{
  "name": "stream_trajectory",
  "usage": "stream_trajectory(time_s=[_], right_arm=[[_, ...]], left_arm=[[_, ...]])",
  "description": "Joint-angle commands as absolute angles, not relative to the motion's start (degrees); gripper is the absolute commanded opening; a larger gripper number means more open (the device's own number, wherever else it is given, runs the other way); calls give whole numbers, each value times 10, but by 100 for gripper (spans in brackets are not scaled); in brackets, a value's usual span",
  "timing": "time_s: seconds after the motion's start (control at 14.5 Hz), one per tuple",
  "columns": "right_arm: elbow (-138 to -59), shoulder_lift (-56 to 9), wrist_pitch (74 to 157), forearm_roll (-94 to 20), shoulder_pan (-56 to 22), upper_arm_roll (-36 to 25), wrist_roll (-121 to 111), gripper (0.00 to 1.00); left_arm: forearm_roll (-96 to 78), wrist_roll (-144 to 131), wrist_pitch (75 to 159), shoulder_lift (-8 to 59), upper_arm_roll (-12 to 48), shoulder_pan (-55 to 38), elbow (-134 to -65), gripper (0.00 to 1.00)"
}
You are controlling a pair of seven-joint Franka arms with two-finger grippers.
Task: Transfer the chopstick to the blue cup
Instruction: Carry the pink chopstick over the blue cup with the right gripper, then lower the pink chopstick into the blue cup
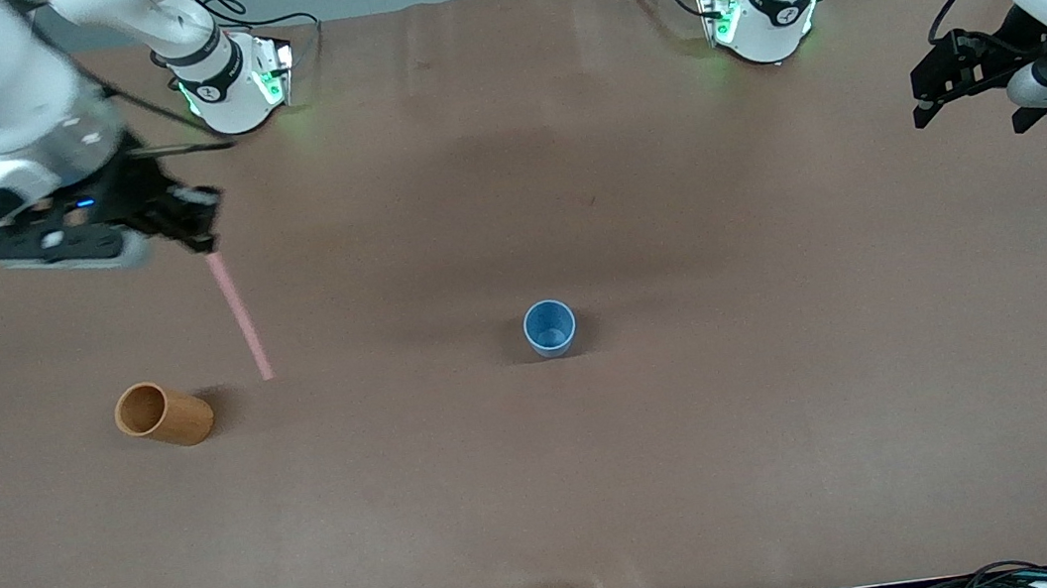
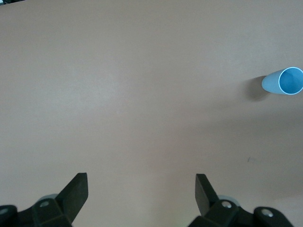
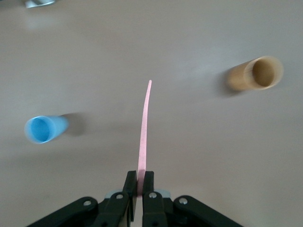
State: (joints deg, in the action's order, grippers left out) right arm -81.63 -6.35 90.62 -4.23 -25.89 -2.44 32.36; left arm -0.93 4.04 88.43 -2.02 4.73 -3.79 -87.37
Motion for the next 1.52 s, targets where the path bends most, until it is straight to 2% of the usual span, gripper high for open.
stream_trajectory(time_s=[0.0, 0.21, 0.41, 0.83, 1.45], right_arm=[[-772, -126, 943, -82, -307, -33, 370, 1], [-738, -183, 990, -83, -365, -33, 440, 1], [-673, -249, 993, -84, -392, -33, 484, 1], [-673, -254, 994, -100, -424, -33, 490, 1], [-677, -304, 1029, -102, -466, -34, 512, 1]], left_arm=[[-13, 39, 871, -12, 46, -39, -858, 100], [-12, 40, 871, -12, 46, -39, -858, 100], [-13, 39, 871, -11, 46, -39, -858, 100], [-14, 38, 871, -11, 46, -39, -858, 100], [-15, 38, 871, -12, 46, -39, -858, 100]])
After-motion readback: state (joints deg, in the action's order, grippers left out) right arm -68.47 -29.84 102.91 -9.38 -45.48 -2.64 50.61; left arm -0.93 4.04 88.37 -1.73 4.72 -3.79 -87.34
